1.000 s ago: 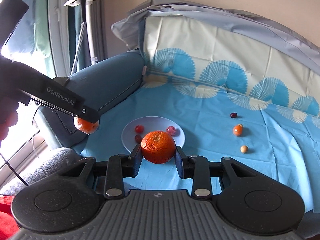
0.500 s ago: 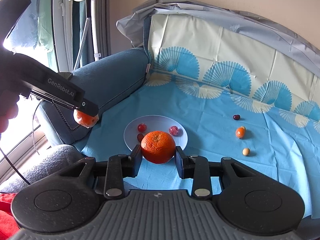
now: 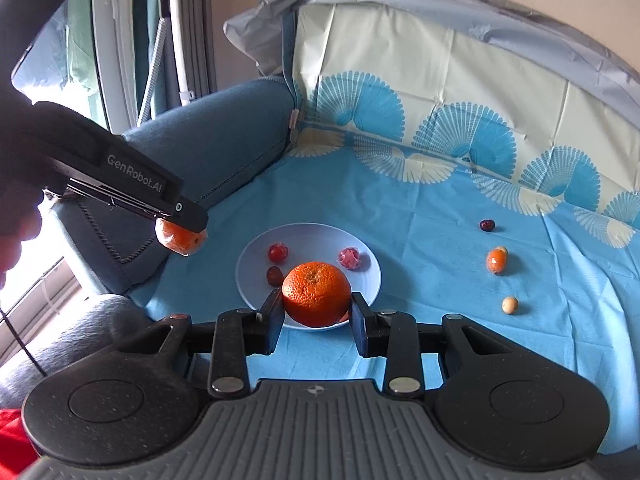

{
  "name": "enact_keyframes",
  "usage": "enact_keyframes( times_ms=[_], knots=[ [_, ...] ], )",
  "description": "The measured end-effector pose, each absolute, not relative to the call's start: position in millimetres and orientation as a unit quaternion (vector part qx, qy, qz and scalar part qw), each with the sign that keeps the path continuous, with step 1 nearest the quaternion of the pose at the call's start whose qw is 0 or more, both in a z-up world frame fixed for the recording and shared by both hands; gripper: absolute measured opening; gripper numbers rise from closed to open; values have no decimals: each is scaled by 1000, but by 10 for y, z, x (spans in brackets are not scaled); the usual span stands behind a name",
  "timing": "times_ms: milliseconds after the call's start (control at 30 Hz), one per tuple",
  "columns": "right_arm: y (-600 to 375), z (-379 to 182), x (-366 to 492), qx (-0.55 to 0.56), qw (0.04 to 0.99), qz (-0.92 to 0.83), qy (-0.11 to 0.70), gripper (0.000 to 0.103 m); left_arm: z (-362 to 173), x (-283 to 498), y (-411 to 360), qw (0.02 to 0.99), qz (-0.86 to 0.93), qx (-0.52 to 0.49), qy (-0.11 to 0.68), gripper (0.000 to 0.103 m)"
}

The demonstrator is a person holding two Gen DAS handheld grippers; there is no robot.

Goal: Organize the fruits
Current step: 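Carry the wrapped fruit and tangerine to the plate and release both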

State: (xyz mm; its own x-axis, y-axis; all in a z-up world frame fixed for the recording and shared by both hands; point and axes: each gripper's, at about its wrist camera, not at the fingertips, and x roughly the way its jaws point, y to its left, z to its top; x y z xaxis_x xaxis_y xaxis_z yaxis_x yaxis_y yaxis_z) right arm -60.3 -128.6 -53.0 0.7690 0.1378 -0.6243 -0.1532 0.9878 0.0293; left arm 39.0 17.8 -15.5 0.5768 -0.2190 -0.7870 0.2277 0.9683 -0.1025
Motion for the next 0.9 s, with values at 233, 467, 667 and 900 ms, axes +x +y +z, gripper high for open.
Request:
enact_keyframes(
  times_ms=[233,467,667,900],
  knots=[
    [-1328,-805,-35,-12,935,69,347,36,-512,860,14,874,-127,6,468,41],
    [-1351,-1161,498,-18,925,72,372,36,-920,1302,-144,868,-124,28,480,41],
    [-1346,-1421,870,-28,919,68,386,36,-1229,1601,-227,863,-119,42,489,41],
    [-1279,-1679,1103,-44,912,72,402,38,-1419,1782,-244,854,-124,52,503,59]
  ],
)
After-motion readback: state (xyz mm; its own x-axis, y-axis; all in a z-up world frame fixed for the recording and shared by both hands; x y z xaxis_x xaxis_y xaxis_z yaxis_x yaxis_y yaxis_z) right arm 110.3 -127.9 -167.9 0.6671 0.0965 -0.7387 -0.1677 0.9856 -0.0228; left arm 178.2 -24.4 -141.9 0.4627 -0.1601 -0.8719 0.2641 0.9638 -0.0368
